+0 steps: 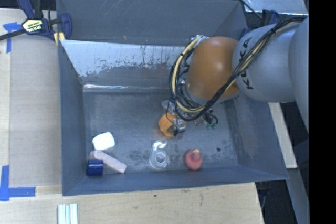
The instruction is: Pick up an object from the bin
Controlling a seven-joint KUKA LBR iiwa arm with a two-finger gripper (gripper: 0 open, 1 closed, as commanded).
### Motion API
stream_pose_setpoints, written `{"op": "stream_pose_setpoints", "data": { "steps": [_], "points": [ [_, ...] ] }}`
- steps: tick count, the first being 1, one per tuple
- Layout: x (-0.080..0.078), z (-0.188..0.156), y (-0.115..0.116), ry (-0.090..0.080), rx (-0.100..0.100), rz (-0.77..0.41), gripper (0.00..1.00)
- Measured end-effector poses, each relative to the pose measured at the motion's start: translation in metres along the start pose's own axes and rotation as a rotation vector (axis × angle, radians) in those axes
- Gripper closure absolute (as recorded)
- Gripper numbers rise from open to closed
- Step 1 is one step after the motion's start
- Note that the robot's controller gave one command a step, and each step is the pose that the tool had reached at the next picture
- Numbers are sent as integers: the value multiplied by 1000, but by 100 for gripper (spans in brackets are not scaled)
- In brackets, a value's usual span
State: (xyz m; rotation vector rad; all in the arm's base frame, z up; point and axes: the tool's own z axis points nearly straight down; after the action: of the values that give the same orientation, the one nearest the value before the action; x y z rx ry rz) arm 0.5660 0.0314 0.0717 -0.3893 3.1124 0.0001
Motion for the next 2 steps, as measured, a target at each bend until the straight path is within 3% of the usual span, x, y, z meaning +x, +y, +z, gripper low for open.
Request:
{"op": "stream_pose_setpoints", "data": {
  "steps": [2],
  "points": [
    [0, -1, 0, 0, 0, 0, 100]
  ]
}}
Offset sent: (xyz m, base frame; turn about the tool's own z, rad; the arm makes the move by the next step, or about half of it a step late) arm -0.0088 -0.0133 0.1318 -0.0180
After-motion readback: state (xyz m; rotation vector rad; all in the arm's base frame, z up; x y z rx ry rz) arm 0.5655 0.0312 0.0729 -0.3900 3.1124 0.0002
